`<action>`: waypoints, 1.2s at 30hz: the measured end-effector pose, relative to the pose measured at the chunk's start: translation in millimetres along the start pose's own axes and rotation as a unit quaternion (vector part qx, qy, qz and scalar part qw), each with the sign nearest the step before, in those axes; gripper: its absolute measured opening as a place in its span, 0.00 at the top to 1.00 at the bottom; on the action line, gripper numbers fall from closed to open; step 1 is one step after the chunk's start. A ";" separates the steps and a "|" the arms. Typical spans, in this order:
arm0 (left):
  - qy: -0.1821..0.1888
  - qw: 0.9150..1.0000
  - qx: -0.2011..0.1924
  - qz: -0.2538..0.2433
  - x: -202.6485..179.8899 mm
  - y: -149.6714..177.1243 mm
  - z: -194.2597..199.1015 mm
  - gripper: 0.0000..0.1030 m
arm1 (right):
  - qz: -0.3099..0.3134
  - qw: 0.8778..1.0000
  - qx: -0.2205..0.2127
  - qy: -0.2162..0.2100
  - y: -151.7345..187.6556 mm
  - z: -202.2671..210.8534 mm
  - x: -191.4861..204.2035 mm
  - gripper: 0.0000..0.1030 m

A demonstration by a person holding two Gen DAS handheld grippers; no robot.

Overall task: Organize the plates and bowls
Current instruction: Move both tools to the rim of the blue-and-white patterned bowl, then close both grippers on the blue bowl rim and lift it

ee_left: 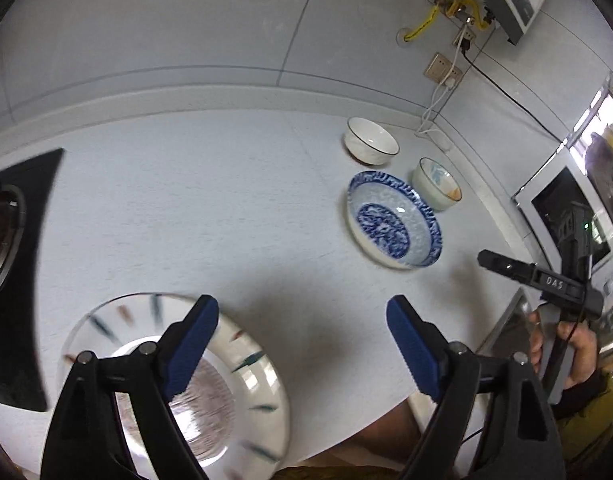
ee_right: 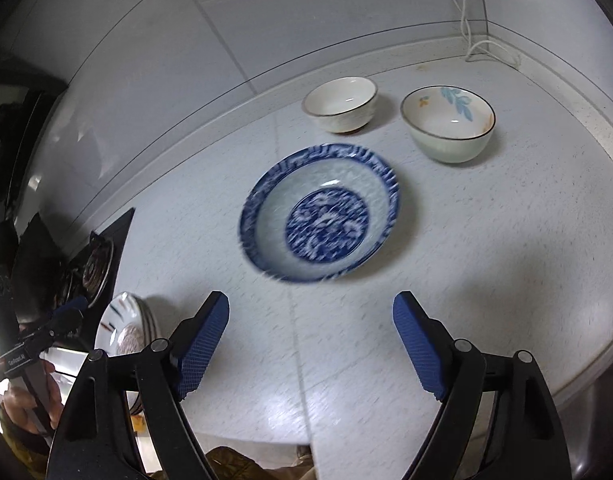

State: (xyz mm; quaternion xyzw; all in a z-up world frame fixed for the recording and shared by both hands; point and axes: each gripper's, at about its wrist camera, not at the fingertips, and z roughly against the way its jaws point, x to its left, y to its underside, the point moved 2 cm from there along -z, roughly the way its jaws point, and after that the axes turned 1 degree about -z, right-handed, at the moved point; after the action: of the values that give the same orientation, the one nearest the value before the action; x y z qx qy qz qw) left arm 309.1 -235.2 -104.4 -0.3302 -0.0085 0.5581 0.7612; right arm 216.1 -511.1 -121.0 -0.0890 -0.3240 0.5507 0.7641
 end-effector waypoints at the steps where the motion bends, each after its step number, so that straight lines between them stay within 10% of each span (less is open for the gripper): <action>1: 0.012 1.000 0.007 0.014 -3.0 -6.0 -10.7 0.16 | -0.005 1.000 0.005 -0.006 -8.1 -5.2 -7.9 0.22; 11: 0.026 0.989 0.071 0.125 -22.5 -53.3 -123.6 0.18 | -0.001 0.996 0.080 -0.026 -57.0 -70.7 -37.2 0.23; 19: 0.028 0.976 0.148 0.154 -28.5 -59.3 -204.3 0.48 | -0.020 0.992 0.119 -0.032 -70.1 -107.4 -55.7 0.63; 27: 0.070 0.969 0.168 0.169 -28.3 -52.8 -225.3 0.85 | -0.014 0.992 0.126 -0.012 -66.2 -115.7 -54.8 0.92; 36: 0.089 0.966 0.168 0.176 -15.3 -54.8 -208.0 0.85 | -0.018 0.993 0.115 0.001 -71.4 -111.0 -43.6 0.93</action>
State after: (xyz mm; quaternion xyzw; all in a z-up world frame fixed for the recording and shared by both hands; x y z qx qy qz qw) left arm 428.9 -359.6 -233.5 -0.2419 0.2114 0.6452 0.6932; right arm 329.9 -552.8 -189.0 0.0051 -0.2594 0.5709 0.7790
